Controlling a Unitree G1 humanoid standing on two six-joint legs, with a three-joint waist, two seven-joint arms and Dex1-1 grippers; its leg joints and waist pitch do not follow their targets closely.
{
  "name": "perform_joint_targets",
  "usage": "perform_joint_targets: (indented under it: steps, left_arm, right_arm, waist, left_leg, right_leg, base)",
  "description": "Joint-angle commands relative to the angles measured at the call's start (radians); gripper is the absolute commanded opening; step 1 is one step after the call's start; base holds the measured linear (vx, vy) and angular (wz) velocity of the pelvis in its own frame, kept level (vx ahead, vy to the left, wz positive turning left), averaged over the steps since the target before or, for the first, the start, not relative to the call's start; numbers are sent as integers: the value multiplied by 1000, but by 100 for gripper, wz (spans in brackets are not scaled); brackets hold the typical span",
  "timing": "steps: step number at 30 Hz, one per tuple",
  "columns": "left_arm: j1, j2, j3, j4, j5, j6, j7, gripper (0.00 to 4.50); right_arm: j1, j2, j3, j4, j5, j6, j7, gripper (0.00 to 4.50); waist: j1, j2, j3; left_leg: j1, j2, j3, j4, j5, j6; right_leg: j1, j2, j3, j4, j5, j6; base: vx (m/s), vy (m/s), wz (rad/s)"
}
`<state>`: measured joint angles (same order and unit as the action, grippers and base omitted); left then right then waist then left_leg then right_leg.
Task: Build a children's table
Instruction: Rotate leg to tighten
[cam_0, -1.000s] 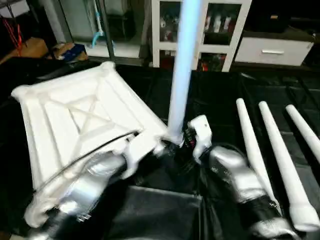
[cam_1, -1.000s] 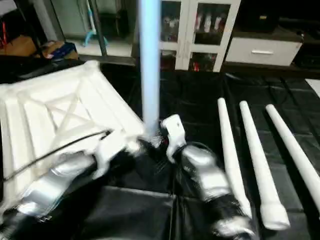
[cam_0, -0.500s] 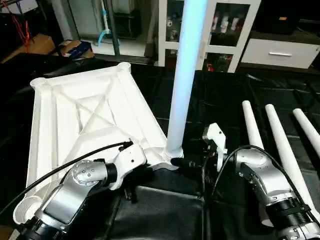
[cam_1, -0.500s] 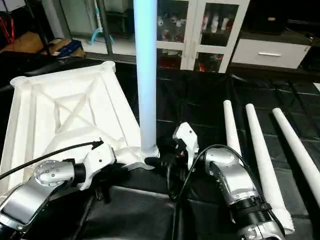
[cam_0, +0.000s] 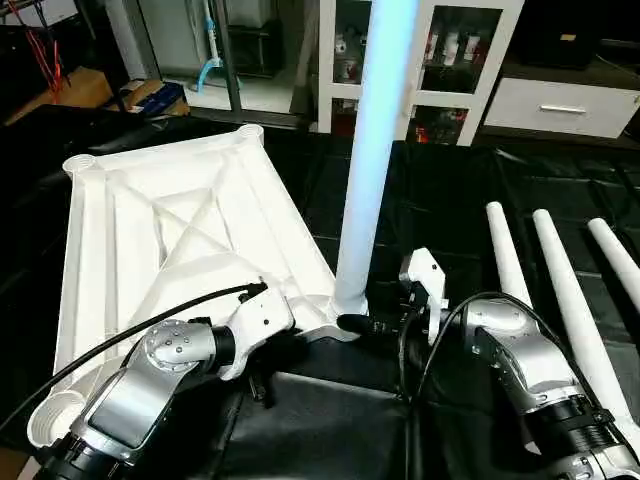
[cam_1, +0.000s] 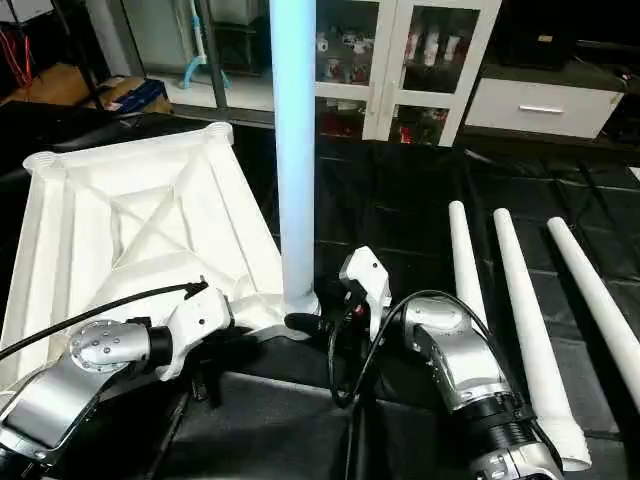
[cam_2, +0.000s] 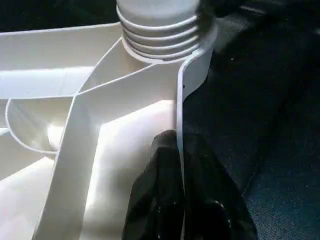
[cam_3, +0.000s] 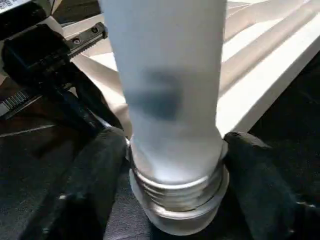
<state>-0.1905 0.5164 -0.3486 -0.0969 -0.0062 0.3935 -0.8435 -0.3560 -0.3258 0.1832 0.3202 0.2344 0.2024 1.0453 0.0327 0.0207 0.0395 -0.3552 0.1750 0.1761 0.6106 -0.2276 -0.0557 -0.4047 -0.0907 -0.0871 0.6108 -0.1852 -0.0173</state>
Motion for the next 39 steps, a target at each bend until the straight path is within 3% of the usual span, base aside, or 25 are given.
perform_joint_targets:
  steps: [1,5,9,14,17,22,24,28,29,32,35,39]
  left_arm:
    - [3,-1,-12,-20,-3,-2,-4,0]
    - [3,-4,-13,-18,-4,-2,-4,0]
    - [-20,-43,-16,14,5,17,31,0]
    - [-80,-117,-27,84,37,59,103,0]
    - [-159,-208,-23,171,83,110,222,0]
    - [-218,-291,-3,244,109,160,328,0]
    - [-233,-311,-3,260,118,170,339,0]
    - [-206,-288,-5,233,114,152,307,0]
    - [-202,-284,-5,230,114,150,304,0]
    - [-174,-252,-7,202,108,121,269,0]
    - [-136,-211,-10,159,93,103,218,0]
    - [-81,-143,-14,75,52,76,124,0]
  right_arm:
    - [-8,8,10,-2,3,-13,9,294]
    - [-9,7,11,4,-7,-19,2,266]
    - [-30,42,4,75,-82,-54,-149,258]
    - [-32,103,8,121,-143,-53,-310,256]
    - [-45,180,8,166,-205,-21,-516,256]
    - [-69,257,9,218,-253,9,-699,256]
    - [-71,285,16,219,-254,2,-711,256]
    - [-73,293,-12,201,-188,-38,-642,256]
    - [-73,292,-16,194,-177,-39,-629,326]
    - [-76,264,-19,162,-169,-64,-604,333]
    - [-77,220,-18,125,-150,-67,-530,371]
    - [-65,138,-8,68,-106,-48,-356,410]
  waist:
    - [0,-7,-55]
    - [0,-7,-56]
    - [-4,-6,-51]
    - [-8,-8,-47]
    - [-9,-8,-46]
    - [-11,-9,-47]
    - [-10,-9,-49]
    - [-7,-10,-51]
    - [-7,-8,-52]
    - [-8,-9,-53]
    - [-10,-10,-55]
    - [-3,-7,-56]
  left_leg:
    - [-3,54,-16,-72,-61,98]
    - [-2,54,-16,-71,-63,96]
    - [-2,53,-14,-74,-90,82]
    - [3,51,-17,-81,-163,33]
    - [4,48,-19,-84,-184,16]
    - [2,46,-19,-85,-188,2]
    - [-1,47,-20,-85,-183,9]
    - [-3,48,-20,-83,-170,30]
    - [-5,49,-21,-84,-164,36]
    - [-4,49,-19,-82,-147,45]
    - [-12,49,-19,-79,-111,61]
    - [-5,52,-16,-75,-80,93]
  right_leg:
    - [56,-58,56,-57,-104,-258]
    - [56,-58,56,-57,-107,-257]
    - [52,-58,57,-63,-145,-256]
    - [51,-60,58,-80,-286,-201]
    - [49,-59,57,-88,-338,-173]
    - [46,-59,57,-91,-340,-159]
    - [49,-61,57,-89,-325,-157]
    - [49,-61,57,-85,-285,-164]
    - [52,-62,57,-82,-272,-170]
    - [51,-60,57,-80,-243,-180]
    - [58,-61,57,-72,-190,-194]
    - [53,-57,56,-63,-124,-229]
  base:
    - [0,0,0]
    - [0,0,0]
    - [0,0,0]
    - [0,0,0]
    - [0,0,0]
    - [0,0,0]
    - [0,0,0]
    - [0,0,0]
    - [0,0,0]
    - [0,0,0]
    - [0,0,0]
    - [0,0,0]
